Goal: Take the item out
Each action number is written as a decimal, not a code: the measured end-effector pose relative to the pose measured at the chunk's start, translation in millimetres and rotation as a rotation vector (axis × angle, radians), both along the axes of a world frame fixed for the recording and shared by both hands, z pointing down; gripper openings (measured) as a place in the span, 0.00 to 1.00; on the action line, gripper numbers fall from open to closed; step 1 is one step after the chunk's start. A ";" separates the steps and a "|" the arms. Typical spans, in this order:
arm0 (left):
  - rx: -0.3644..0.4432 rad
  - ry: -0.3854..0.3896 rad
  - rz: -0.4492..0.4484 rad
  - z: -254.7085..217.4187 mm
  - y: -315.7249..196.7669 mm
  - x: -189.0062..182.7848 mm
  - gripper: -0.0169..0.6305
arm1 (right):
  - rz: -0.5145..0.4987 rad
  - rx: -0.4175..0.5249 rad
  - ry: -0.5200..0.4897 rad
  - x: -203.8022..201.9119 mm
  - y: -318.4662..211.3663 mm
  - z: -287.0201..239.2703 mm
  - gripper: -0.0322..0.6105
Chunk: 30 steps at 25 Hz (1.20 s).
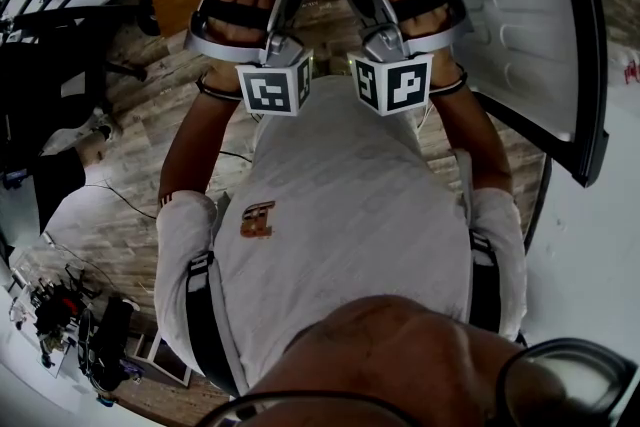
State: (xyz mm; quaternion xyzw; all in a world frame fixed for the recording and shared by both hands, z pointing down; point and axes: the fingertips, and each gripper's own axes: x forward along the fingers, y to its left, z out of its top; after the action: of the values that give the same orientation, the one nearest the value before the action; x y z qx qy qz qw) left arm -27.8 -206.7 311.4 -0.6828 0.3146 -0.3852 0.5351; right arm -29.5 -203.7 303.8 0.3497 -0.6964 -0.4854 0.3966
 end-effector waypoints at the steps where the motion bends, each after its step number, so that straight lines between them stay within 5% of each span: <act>1: 0.002 -0.001 0.000 -0.3 0.3 -0.6 0.09 | 0.000 0.000 -0.001 -0.4 0.3 -0.7 0.12; 30: 0.019 0.004 0.005 -18.5 10.6 4.4 0.09 | 0.013 0.015 -0.022 4.5 10.9 -18.5 0.12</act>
State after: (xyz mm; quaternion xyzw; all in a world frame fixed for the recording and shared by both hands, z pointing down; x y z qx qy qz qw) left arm -23.4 -196.0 292.9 -0.6792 0.3179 -0.3794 0.5419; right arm -25.0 -192.8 285.3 0.3625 -0.6947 -0.4841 0.3894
